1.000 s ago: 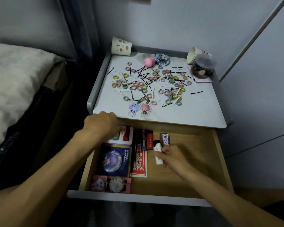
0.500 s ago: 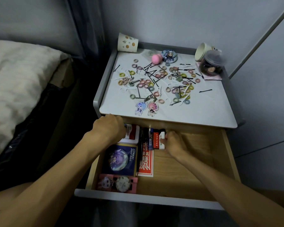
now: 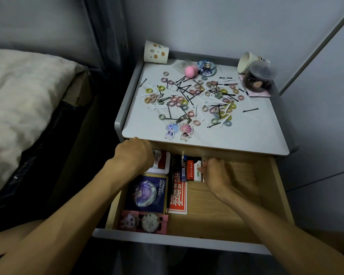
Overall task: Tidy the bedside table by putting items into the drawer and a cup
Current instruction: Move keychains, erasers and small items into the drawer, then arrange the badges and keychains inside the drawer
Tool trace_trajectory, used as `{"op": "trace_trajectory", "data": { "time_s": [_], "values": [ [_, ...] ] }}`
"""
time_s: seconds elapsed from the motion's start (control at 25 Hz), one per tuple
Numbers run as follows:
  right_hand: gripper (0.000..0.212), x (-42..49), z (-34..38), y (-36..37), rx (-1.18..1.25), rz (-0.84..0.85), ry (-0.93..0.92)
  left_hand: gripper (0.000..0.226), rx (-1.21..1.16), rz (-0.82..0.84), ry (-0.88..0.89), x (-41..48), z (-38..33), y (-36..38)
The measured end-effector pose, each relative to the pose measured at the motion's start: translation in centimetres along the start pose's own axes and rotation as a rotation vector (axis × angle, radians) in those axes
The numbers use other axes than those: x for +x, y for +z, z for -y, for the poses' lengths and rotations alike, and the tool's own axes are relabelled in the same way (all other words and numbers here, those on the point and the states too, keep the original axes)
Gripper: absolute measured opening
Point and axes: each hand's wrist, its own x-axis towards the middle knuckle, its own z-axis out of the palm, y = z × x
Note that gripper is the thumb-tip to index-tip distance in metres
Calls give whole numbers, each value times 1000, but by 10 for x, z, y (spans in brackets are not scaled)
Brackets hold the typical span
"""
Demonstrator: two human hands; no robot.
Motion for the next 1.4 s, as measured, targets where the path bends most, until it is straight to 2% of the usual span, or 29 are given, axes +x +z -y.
{"op": "trace_trajectory", "data": {
  "time_s": [0.16,0.28,0.4,0.8,0.92,1.08,1.2,1.32,1.4],
  "values": [
    [22,0,-3,2,5,7,-31,29,11,-7,7,1,-1,0],
    [11,3,-10,-2,39,-77,-3,28,8,-3,5,2,-1,1],
    [15,4,-19,-9,-1,-131,42,29,15,6,3,2,-2,-1],
    [23,11,-21,-4,42,-95,64,31,27,13,-3,-1,-3,-2],
    [20,11,-21,-4,16,-85,67,31,28,25,-2,0,-3,-2],
    [22,7,-19,-10,-132,-100,62,28,71,21,-21,0,-1,-6],
    [9,-4,-11,-24,-105,-107,-23,31,106,-43,-15,-6,-1,-15],
    [5,-20,2,-46,-40,-66,-178,36,-3,-111,61,-8,-6,-25],
    [5,-27,15,-61,16,-37,-281,28,-304,-132,132,-6,-10,-33]
  ]
}}
